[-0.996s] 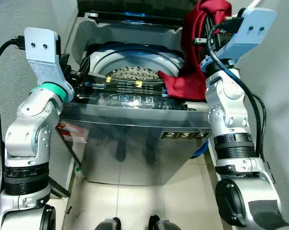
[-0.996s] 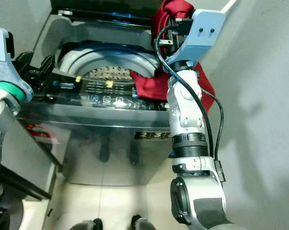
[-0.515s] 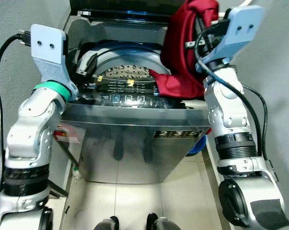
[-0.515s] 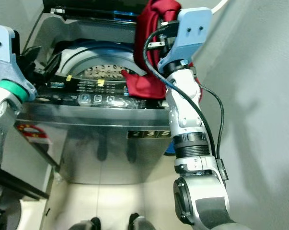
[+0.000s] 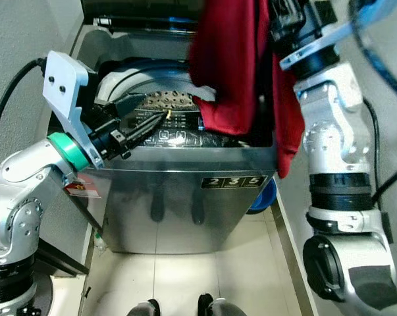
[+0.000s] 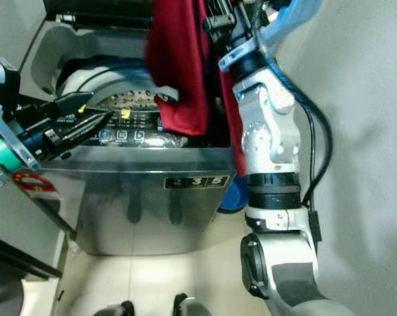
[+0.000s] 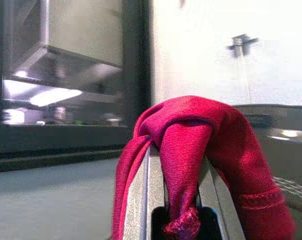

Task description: Clothes washing

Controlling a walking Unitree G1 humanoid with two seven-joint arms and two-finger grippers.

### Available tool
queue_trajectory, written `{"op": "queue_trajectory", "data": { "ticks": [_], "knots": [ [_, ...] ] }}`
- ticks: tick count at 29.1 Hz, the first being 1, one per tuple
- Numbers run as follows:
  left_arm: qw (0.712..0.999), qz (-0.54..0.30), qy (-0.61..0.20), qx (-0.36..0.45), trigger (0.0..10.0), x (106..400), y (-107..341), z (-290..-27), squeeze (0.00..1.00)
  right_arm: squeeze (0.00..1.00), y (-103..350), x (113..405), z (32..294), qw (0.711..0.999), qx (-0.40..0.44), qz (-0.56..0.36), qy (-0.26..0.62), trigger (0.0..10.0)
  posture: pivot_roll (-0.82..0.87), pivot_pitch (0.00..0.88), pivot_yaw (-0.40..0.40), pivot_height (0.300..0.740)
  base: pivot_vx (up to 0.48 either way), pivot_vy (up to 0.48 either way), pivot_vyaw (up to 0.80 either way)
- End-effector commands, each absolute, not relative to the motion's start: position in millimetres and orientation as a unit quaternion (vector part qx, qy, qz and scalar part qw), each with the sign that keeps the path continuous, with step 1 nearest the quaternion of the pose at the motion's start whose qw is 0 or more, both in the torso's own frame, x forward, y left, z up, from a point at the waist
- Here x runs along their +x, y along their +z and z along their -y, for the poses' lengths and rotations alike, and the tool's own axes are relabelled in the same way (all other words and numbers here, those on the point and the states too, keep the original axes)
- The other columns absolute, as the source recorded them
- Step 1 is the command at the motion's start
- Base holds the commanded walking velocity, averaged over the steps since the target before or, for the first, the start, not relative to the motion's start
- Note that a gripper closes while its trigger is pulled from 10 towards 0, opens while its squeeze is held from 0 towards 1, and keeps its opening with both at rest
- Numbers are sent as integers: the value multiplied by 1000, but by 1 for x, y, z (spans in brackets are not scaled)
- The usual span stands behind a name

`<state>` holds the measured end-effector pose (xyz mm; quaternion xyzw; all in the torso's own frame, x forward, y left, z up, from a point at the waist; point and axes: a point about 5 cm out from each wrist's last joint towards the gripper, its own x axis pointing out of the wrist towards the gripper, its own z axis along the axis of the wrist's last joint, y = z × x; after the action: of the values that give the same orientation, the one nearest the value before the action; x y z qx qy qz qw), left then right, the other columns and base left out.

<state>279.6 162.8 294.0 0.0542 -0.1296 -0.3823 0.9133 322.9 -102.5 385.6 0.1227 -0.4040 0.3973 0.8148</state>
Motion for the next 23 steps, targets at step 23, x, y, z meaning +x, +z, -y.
{"op": "queue_trajectory", "data": {
  "ticks": [23],
  "knots": [
    [960, 245, -73, 111, 10000, 382, 357, -205, 0, 0, 374, 320, 43, 768, 125, 325, 537, 10000, 40, 136, -40, 740, 0, 0, 0]
  ]
}}
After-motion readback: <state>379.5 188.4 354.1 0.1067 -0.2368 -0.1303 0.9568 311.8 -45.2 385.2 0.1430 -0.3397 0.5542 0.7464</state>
